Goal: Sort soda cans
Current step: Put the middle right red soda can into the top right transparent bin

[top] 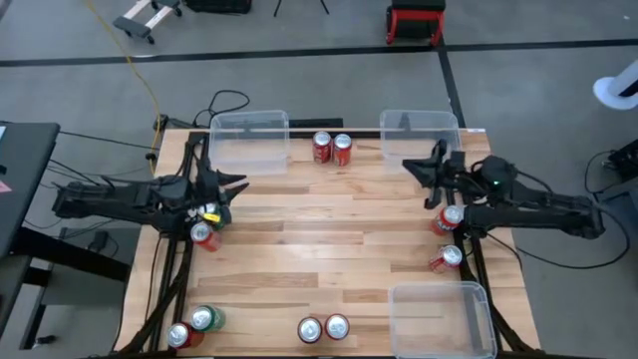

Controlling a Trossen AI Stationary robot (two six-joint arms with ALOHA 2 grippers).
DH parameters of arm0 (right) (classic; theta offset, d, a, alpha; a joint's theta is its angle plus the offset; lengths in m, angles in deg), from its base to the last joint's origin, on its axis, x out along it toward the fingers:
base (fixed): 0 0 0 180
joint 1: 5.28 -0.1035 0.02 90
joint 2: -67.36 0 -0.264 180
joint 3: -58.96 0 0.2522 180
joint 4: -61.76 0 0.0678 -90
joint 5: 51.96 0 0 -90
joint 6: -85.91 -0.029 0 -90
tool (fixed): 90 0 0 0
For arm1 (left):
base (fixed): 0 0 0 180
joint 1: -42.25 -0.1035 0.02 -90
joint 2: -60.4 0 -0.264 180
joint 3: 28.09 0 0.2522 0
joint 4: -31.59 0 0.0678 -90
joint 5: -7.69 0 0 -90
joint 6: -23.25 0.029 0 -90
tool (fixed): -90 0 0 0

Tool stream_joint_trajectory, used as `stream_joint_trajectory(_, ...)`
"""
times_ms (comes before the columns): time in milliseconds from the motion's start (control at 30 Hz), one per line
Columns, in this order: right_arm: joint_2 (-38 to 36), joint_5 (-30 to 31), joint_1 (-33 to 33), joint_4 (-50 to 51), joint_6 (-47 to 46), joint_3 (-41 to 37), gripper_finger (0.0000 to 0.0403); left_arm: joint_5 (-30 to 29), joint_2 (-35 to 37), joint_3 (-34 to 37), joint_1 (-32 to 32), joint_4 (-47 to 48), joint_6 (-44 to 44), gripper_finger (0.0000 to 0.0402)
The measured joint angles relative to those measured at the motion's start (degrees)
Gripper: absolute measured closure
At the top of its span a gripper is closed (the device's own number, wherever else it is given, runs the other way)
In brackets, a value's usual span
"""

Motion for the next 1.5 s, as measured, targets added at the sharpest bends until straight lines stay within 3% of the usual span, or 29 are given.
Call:
stream_joint_trajectory(200, 4.1, 1.8, 0.0, 0.0, 0.3, 0.0, 0.0312, -1.8, -3.0, -1.5, -0.3, -0.5, -1.4, 0.0249)
stream_joint_trajectory(400, 6.0, 2.9, -0.2, 0.2, 0.2, 0.0, 0.0271, -2.4, -12.7, -1.5, -5.3, -13.8, 5.7, 0.0218)
stream_joint_trajectory(500, 6.2, 2.9, -0.7, 0.8, -1.4, 0.0, 0.0255, 0.6, -18.5, -2.2, -9.1, -17.6, 8.9, 0.0207)
stream_joint_trajectory(700, 5.3, 2.9, -2.4, 5.1, -4.4, 0.0, 0.0241, 13.2, -28.8, -8.4, -16.3, -17.5, 11.0, 0.0193)
stream_joint_trajectory(833, 5.4, 2.9, -3.6, 7.7, -4.4, 0.0, 0.0241, 15.9, -35.5, -14.3, -19.8, -16.8, 15.7, 0.0186)
stream_joint_trajectory(1133, 5.4, 2.9, -4.3, 11.4, -4.5, 0.0, 0.0240, 25.7, -48.9, -27.8, -25.8, -6.6, 20.7, 0.0160)
stream_joint_trajectory(1500, 6.2, 2.9, -5.1, 12.4, -6.4, 0.0, 0.0240, 27.7, -59.0, -30.7, -26.5, -16.3, 28.2, 0.0130)
